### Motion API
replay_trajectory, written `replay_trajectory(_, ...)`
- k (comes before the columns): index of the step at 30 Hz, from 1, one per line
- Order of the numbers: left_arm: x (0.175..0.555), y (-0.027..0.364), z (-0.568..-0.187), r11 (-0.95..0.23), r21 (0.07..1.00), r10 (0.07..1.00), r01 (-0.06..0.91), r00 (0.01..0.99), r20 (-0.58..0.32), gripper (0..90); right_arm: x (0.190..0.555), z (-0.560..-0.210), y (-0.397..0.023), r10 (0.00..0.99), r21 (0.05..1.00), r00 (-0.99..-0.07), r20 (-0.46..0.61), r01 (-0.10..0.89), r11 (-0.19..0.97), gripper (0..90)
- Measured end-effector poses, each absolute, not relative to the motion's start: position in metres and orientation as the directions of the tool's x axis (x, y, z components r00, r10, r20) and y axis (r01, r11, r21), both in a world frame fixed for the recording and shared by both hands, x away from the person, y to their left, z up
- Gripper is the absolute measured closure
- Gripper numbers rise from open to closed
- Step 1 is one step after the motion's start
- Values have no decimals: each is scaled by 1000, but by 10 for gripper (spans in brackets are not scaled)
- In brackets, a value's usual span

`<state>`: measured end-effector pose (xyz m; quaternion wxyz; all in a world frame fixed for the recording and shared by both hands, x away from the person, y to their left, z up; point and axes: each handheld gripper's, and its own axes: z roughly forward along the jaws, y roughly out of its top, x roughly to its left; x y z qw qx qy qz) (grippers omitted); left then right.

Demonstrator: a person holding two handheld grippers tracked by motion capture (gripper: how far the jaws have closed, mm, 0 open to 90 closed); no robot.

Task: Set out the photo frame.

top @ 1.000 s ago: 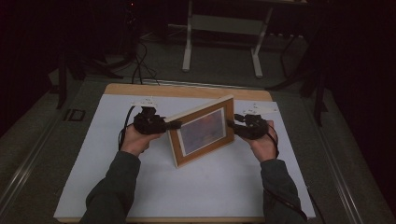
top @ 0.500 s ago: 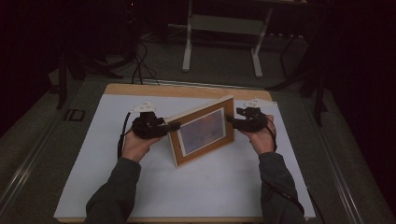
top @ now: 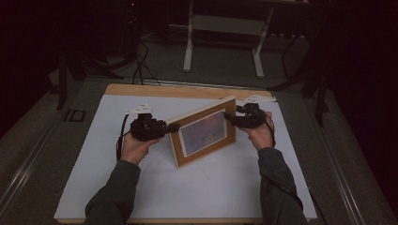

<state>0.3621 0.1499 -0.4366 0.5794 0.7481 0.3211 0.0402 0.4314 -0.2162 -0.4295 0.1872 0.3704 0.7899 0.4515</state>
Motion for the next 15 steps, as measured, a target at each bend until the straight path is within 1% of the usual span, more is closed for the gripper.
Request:
replay_trajectory(3,363,153,-436,-128,887,514,443,795,-323,722,434,-428,-217,744,855,-665,57,417,308,363)
replay_trajectory(8,365,157,-437,-134,885,497,446,803,-329,723,439,-429,-213,715,844,-696,66,421,332,353)
replay_trajectory(12,372,164,-435,-164,879,473,447,818,-328,723,440,-429,-207,685,846,-725,70,406,344,298)
replay_trajectory(15,373,168,-434,-167,881,484,443,815,-318,722,441,-429,-203,666,846,-742,80,404,348,272)
